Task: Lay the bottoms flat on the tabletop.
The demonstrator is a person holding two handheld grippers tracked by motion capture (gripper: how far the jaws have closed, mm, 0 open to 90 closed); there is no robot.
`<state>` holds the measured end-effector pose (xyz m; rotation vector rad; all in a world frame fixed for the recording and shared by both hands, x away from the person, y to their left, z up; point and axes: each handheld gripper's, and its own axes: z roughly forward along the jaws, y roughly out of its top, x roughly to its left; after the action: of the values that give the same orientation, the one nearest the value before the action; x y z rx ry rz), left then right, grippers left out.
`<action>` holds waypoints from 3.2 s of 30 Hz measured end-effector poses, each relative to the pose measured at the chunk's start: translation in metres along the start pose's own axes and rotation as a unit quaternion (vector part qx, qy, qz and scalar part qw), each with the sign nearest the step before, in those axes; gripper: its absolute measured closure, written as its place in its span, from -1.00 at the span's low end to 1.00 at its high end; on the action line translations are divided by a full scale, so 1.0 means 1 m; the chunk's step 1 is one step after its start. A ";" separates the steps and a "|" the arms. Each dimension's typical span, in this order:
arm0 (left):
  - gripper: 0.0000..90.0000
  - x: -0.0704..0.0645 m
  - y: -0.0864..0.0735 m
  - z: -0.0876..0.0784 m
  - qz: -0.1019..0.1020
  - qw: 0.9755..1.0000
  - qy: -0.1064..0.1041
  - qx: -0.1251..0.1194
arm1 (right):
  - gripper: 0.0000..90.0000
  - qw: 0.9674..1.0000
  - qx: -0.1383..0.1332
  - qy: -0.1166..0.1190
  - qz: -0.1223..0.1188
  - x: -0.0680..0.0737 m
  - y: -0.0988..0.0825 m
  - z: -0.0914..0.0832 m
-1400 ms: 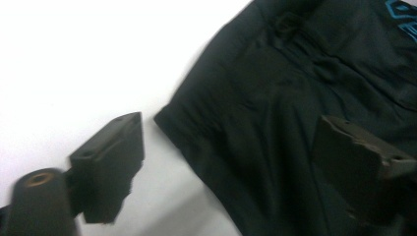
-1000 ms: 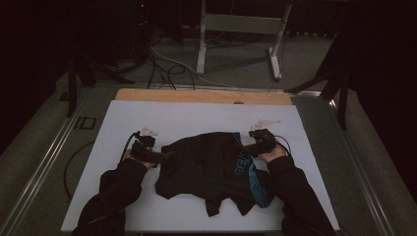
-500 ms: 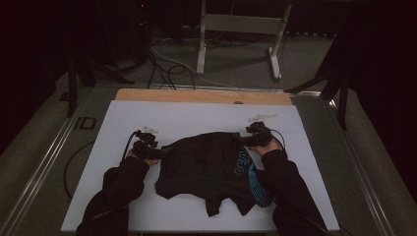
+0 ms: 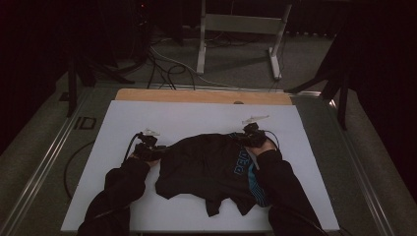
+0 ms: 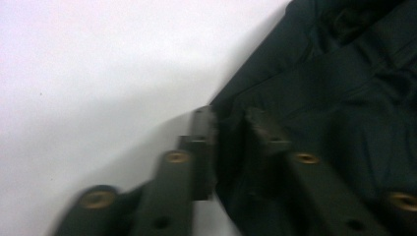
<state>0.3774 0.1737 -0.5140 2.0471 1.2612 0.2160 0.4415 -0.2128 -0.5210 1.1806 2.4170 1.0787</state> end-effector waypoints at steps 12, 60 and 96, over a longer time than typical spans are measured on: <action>0.85 0.002 0.023 -0.016 0.036 0.996 0.058 -0.059 | 0.81 0.998 -0.051 -0.034 0.016 -0.014 0.000 -0.033; -0.94 -0.023 0.113 0.014 0.116 0.990 -0.015 -0.075 | -0.78 0.991 -0.074 -0.083 0.080 -0.037 0.023 -0.048; -0.09 -0.068 -0.030 -0.040 0.264 0.959 -0.101 -0.026 | -0.78 0.992 -0.128 0.005 0.013 0.049 -0.051 -0.141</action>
<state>0.3024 0.1448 -0.4889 2.2584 0.5616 0.2700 0.3099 -0.2681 -0.4539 1.1254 2.1927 1.3576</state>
